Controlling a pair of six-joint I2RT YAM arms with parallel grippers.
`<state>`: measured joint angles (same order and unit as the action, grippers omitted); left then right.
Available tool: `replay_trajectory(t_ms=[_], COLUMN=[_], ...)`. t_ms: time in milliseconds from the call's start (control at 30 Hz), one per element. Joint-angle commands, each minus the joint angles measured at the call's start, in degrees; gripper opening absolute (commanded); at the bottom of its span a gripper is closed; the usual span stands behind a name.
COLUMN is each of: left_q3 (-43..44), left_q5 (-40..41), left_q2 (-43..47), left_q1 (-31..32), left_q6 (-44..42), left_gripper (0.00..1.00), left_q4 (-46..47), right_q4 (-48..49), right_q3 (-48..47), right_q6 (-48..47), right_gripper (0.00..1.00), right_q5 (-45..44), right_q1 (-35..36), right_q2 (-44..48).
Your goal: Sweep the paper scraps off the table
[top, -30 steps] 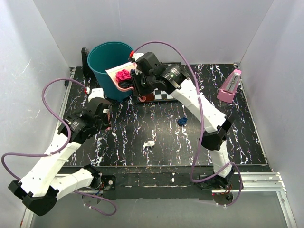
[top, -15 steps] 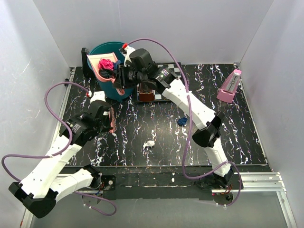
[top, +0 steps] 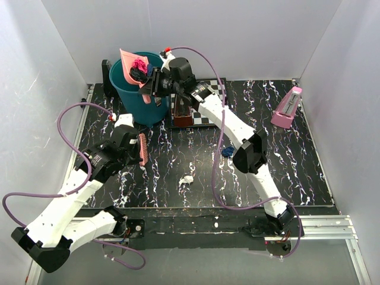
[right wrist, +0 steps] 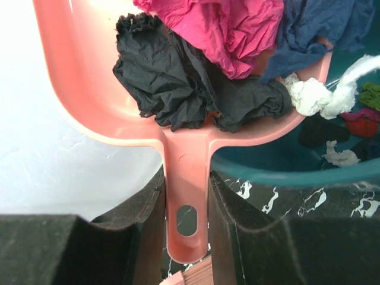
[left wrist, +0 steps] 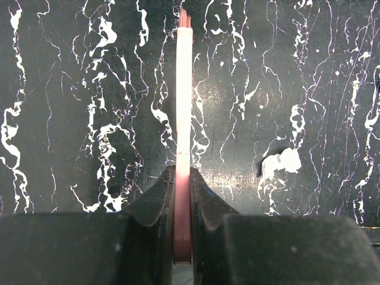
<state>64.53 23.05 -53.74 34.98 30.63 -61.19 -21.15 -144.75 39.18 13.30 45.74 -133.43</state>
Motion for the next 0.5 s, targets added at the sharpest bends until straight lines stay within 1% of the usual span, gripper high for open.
replay_trajectory(t_ms=[0,133,300,467], left_q3=[0.4,0.6,0.8,0.9], left_q5=[0.3,0.2,0.2,0.3], left_q2=[0.2,-0.1,-0.3,-0.1], left_q1=[-0.3,-0.4,-0.4,-0.4], left_q6=[-0.6,-0.7,-0.5,0.0], left_gripper=[0.00,0.00,0.00,0.00], left_q4=[1.3,1.4,1.4,1.2], right_q4=[12.4,18.4,27.4,29.8], right_q3=[-2.1,0.2,7.8,10.9], right_q6=[8.7,15.5,22.8,29.8], right_gripper=[0.01,0.01,0.01,0.01], right_q5=[5.4,9.2,13.0,14.2], right_q1=[-2.0,-3.1,-3.1,-3.2], right_q2=[-2.2,-2.8,0.8,3.2])
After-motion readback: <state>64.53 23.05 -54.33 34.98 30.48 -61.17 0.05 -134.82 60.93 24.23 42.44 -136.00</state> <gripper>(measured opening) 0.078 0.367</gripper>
